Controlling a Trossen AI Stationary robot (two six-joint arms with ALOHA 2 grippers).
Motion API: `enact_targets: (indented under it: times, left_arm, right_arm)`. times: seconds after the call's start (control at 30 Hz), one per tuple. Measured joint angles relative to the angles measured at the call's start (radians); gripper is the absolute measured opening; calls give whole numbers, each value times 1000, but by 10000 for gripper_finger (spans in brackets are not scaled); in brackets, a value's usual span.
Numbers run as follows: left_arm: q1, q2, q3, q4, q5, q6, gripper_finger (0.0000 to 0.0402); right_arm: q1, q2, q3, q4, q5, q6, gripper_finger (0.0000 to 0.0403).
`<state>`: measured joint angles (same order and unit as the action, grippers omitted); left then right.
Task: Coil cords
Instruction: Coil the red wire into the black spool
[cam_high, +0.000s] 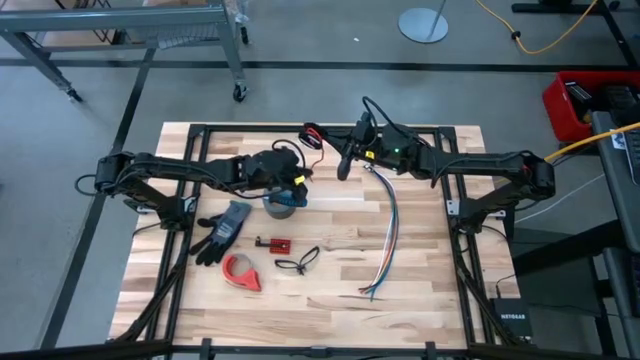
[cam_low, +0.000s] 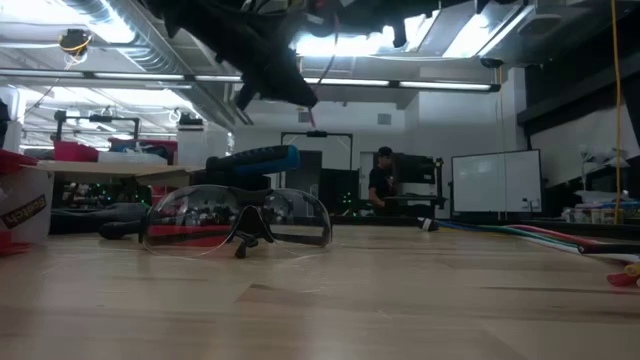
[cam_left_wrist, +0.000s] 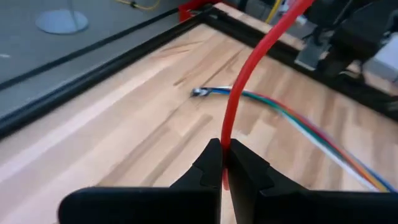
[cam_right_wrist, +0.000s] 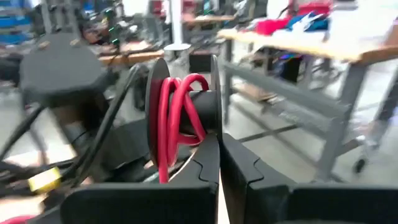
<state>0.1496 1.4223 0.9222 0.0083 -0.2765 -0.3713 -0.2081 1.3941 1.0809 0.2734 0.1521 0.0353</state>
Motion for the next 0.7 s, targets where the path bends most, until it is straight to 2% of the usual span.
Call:
enact_targets:
  times: [0.2, 0.6, 0.7]
  left_arm:
    - [23, -9, 0, -18, -42, 38, 2]
    - [58, -113, 0, -138, -42, 59, 1]
    - [57, -136, 0, -141, -42, 59, 0]
  right_arm:
    - [0, -2, 0, -109, -117, 24, 3]
    - [-2, -2, 0, -342, -115, 24, 3]
    - [-1, -2, 0, -365, -70, 24, 3]
